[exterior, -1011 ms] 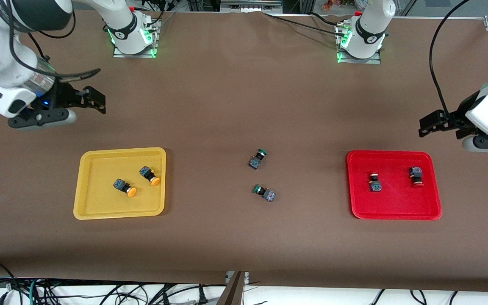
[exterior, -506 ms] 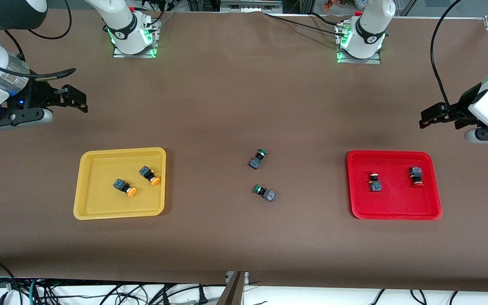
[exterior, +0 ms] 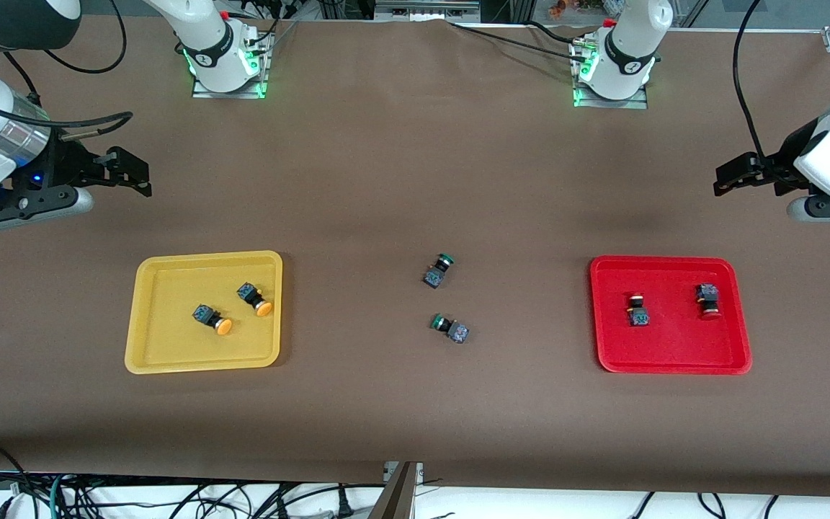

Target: Place red and yellow buttons in trays

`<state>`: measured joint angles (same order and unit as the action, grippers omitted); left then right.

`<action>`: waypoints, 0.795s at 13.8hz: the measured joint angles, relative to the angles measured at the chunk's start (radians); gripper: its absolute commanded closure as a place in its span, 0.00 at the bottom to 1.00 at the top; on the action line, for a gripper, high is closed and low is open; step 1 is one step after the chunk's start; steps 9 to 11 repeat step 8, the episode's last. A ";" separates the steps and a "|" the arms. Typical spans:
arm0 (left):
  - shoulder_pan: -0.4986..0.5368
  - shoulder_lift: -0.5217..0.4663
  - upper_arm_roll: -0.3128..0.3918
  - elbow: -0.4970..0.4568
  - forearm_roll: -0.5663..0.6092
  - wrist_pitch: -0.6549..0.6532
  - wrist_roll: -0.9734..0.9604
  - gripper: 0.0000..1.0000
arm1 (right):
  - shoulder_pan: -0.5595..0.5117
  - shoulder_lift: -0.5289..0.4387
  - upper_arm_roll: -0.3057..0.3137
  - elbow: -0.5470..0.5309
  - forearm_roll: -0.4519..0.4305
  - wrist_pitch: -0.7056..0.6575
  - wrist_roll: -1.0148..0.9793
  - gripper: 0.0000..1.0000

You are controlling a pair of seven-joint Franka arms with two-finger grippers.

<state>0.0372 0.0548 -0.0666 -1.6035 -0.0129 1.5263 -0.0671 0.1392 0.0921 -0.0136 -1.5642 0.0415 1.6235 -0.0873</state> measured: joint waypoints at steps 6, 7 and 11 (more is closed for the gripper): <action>0.002 0.018 0.013 0.019 0.000 0.005 0.000 0.00 | -0.003 0.008 0.000 0.001 0.000 -0.002 -0.011 0.00; 0.002 0.026 0.013 0.032 0.000 0.005 0.000 0.00 | -0.003 0.008 0.000 0.001 0.000 -0.002 -0.011 0.00; 0.002 0.035 0.013 0.046 0.000 0.006 0.000 0.00 | -0.003 0.008 0.000 0.001 0.000 -0.002 -0.011 0.00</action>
